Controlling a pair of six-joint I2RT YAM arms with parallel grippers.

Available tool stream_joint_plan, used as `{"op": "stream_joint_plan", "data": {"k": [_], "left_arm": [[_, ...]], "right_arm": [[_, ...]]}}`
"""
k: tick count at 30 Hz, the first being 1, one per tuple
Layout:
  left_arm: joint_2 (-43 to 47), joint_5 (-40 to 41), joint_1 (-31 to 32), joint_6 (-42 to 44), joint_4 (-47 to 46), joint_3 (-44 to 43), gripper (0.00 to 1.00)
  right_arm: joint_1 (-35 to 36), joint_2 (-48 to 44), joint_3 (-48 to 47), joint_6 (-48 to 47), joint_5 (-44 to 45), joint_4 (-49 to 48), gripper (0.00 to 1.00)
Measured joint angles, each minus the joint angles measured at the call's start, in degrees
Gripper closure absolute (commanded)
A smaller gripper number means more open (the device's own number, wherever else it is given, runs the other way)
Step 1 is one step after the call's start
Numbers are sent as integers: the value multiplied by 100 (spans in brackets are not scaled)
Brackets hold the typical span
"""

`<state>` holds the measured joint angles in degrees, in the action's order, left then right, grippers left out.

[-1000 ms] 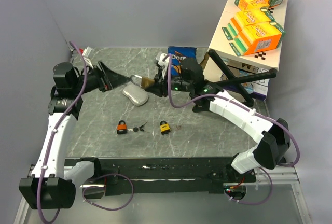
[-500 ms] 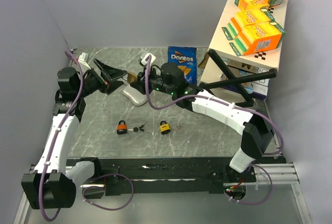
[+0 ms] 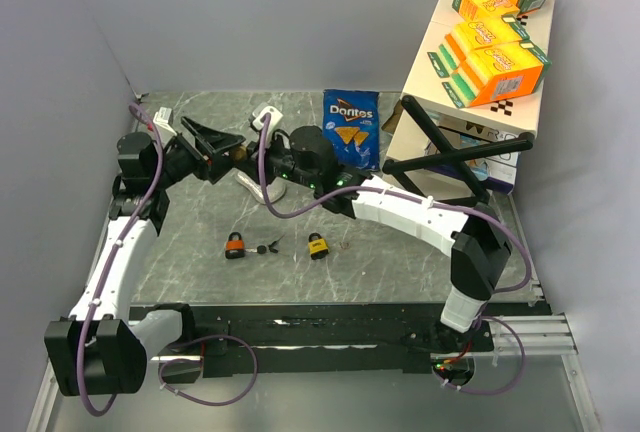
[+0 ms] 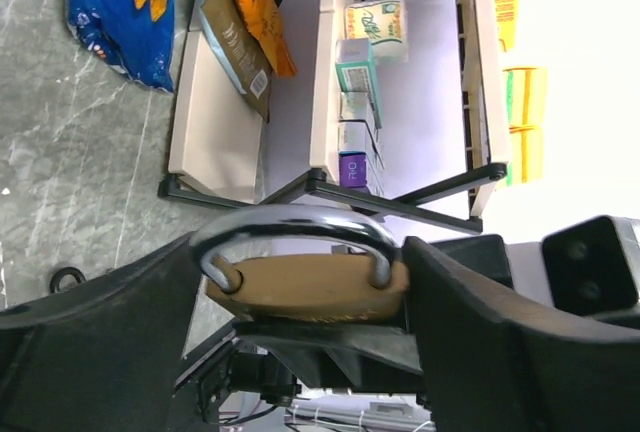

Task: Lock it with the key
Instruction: Lock the lock.

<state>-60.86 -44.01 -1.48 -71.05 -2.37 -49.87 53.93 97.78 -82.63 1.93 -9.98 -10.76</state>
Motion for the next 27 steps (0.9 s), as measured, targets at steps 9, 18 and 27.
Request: {"op": "stream_joint_plan", "data": {"k": [9, 18, 27], "left_arm": [[9, 168, -33, -22, 4, 92, 20], [98, 334, -33, 15, 50, 129, 24], [105, 334, -35, 13, 31, 168, 34]], "right_arm": [[151, 177, -72, 90, 538, -81, 100], [170, 269, -155, 122, 817, -79, 100], [181, 275, -170, 120, 846, -70, 100]]}}
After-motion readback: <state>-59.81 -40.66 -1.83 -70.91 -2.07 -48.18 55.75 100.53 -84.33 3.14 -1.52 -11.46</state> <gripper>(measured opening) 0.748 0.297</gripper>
